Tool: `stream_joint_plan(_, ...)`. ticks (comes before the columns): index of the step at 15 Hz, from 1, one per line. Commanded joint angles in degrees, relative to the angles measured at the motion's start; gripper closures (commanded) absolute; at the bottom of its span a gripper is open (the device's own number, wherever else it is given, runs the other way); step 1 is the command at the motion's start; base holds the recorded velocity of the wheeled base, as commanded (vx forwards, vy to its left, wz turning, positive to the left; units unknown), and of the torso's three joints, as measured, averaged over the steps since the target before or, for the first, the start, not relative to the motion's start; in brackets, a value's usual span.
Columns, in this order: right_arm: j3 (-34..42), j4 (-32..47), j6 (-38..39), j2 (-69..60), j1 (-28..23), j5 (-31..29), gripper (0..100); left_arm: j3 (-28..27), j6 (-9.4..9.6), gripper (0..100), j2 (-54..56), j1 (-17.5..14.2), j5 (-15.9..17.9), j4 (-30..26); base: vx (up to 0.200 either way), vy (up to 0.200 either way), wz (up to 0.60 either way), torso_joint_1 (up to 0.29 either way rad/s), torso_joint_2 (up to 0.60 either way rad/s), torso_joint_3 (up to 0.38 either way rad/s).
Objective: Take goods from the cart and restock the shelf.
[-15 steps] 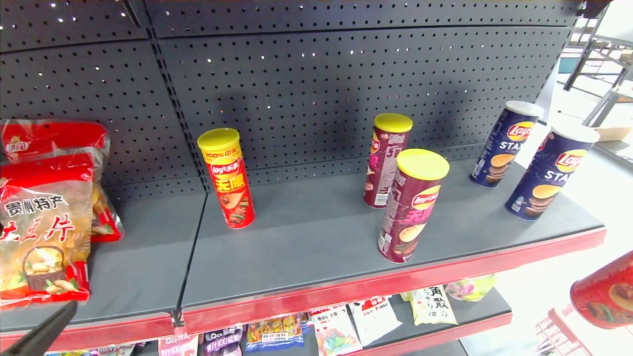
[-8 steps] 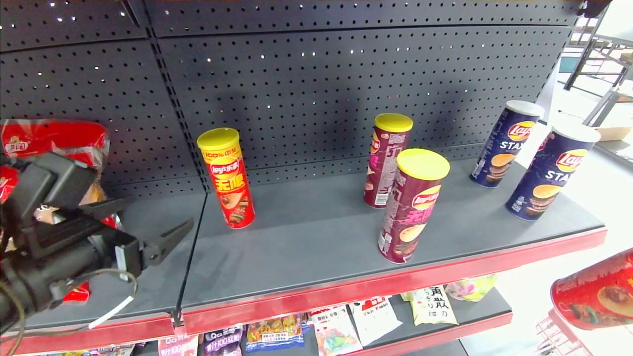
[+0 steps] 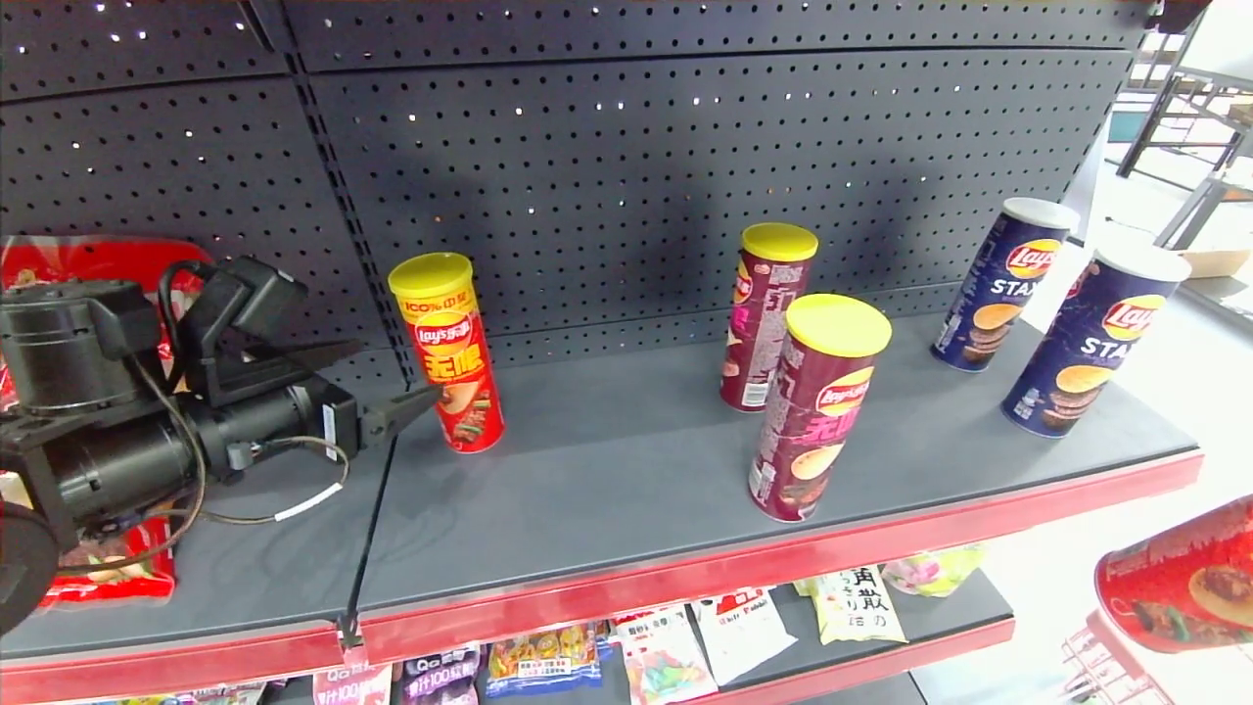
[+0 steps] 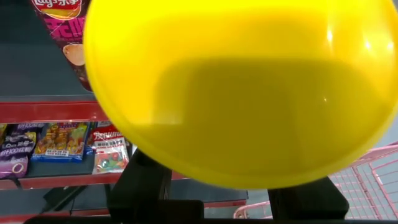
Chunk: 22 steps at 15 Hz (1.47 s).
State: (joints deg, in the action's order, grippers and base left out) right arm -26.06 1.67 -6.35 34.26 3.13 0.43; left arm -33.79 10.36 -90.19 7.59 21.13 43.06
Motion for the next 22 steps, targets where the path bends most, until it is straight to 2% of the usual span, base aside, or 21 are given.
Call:
stream_joint_plan(1,0.05,0.09,-0.06,0.20,0.03,0.01,100,-0.66,0.10,0,-2.45,-0.83,3.13,0.10,0.000,0.000,0.00,0.000,0.00,0.000)
stream_joint_plan(3,0.05,0.18,-0.06,0.20,0.03,-0.08,100,-3.30,1.06,0,-4.82,-1.53,3.66,0.80,0.000,0.000,0.00,0.000,0.00,0.000)
stream_joint_plan(8,-0.04,0.09,-0.06,0.64,0.03,-0.08,100,-7.78,1.06,0,-10.89,-1.53,3.57,6.86,0.000,0.000,0.00,0.000,0.00,0.000)
stream_joint_plan(18,-0.04,0.35,-0.06,0.81,-0.06,-0.16,100,-15.43,0.98,0,-16.95,0.40,3.57,7.04,0.000,0.000,0.00,0.000,0.00,0.000)
stream_joint_plan(22,-0.04,0.35,-0.06,0.81,-0.06,-0.16,100,-16.31,0.98,0,-17.66,1.63,3.13,7.04,0.000,0.000,0.00,0.000,0.00,0.000)
